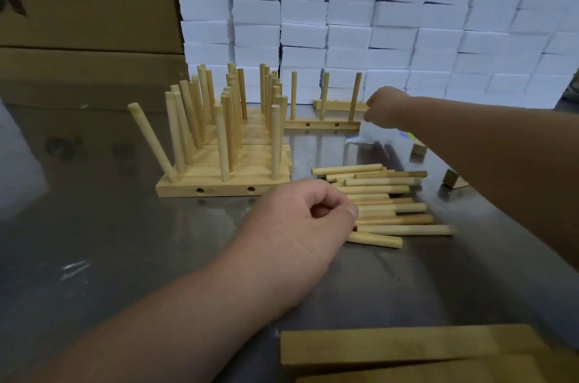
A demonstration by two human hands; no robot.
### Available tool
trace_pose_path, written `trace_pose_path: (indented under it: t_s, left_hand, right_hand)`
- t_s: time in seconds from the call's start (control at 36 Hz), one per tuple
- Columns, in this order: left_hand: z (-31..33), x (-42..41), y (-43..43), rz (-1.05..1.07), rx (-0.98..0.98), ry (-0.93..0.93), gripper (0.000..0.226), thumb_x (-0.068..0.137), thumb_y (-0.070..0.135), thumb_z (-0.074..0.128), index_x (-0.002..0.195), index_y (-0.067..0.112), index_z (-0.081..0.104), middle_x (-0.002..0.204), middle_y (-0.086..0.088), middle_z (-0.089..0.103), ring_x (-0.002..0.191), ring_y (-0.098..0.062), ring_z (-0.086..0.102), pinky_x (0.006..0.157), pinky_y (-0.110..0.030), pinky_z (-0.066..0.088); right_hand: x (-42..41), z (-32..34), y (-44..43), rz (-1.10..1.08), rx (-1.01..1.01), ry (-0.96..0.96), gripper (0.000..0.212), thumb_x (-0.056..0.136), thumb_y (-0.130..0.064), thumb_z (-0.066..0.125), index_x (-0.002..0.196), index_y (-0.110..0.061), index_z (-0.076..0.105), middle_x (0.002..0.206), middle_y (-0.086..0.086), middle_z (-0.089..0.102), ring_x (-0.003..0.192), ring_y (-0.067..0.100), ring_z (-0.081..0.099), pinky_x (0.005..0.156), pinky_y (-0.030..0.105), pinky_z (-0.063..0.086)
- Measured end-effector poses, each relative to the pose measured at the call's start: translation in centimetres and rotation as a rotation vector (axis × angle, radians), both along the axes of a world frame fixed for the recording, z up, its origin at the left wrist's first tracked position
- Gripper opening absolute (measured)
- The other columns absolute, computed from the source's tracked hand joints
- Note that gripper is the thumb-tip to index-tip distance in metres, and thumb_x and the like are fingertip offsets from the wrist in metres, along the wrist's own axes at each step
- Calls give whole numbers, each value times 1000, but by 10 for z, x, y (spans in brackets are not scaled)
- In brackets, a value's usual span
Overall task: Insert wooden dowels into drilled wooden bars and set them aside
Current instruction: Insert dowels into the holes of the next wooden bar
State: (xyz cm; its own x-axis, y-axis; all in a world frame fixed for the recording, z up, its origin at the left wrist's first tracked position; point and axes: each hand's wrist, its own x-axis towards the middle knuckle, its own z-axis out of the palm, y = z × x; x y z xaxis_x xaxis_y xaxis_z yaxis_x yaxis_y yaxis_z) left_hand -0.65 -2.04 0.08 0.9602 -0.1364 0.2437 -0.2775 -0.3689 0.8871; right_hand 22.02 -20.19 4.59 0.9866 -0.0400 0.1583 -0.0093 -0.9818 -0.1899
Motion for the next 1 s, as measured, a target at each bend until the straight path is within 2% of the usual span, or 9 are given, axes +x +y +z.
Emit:
trace_pose_path:
  t_s: [0.06, 0.11, 0.19, 0.31, 0.47, 0.64, 0.78, 0.86, 1.0]
  left_hand:
    - [1, -1, 0, 29, 13, -53, 9, 77, 35, 58, 74, 40, 65, 57, 23, 58, 53, 9, 52, 45, -3, 36]
    - [1, -1, 0, 63, 71, -118, 13, 78, 28, 60, 67, 32, 66, 56, 27, 55, 53, 10, 49, 46, -2, 34]
    - [2, -1, -1, 57, 257, -214, 16, 79, 25, 60, 66, 35, 63, 76, 27, 55, 74, 10, 49, 60, -4, 36]
    - [2, -1, -3, 50, 487, -247, 13, 83, 26, 59, 82, 36, 68, 92, 18, 53, 97, -1, 43, 80, -20, 36]
    - [2, -3, -3, 47, 567, -217, 13, 83, 29, 60, 89, 35, 69, 97, 15, 56, 101, -8, 47, 83, -25, 39]
    - [2, -1, -3, 81, 663, -201, 18, 84, 36, 60, 101, 37, 67, 102, 12, 55, 104, -12, 47, 86, -26, 38]
    - [2, -1, -3, 67, 650, -224, 13, 87, 35, 58, 98, 34, 65, 96, 13, 52, 97, -11, 47, 80, -26, 38]
    - [4, -3, -2, 65, 513, -263, 8, 91, 32, 53, 97, 33, 58, 84, 17, 50, 85, -9, 50, 68, -26, 41]
    - [8, -5, 4, 87, 297, -381, 9, 94, 28, 45, 97, 27, 54, 72, 12, 53, 67, -4, 49, 60, -27, 41]
  right_hand:
    - [-8, 9, -16, -5, -44, -42, 34, 91, -10, 44, 119, 6, 57, 123, 21, 56, 108, 34, 53, 91, 36, 45]
    - [-22, 19, -32, 6, -101, -38, 35, 93, -11, 43, 121, 3, 58, 128, 20, 53, 116, 35, 48, 95, 36, 39]
    - [-46, 31, -59, 5, -163, 46, 34, 92, -10, 45, 123, -7, 60, 126, 17, 56, 116, 33, 50, 89, 32, 40]
    - [-81, 32, -86, 2, -318, 161, 41, 91, -5, 43, 129, -15, 56, 132, 10, 53, 118, 27, 49, 95, 29, 38]
    - [-120, 23, -100, 43, -394, 309, 47, 90, -8, 46, 135, -23, 48, 134, 0, 52, 116, 21, 52, 97, 30, 43]
    - [-136, 11, -94, 47, -623, 261, 25, 90, -18, 48, 113, -20, 59, 107, -1, 59, 99, 19, 55, 83, 30, 44]
    - [-148, 14, -79, -7, -311, -42, 23, 96, -33, 40, 87, -14, 50, 85, 5, 53, 72, 21, 49, 63, 32, 33]
    - [-175, 20, -58, 35, 46, -255, 26, 94, -36, 41, 93, -13, 52, 85, 7, 61, 78, 27, 57, 69, 38, 47]
    - [-233, 24, -29, 118, 431, -168, 24, 92, -48, 46, 80, -31, 59, 69, 2, 61, 58, 18, 59, 49, 25, 46]
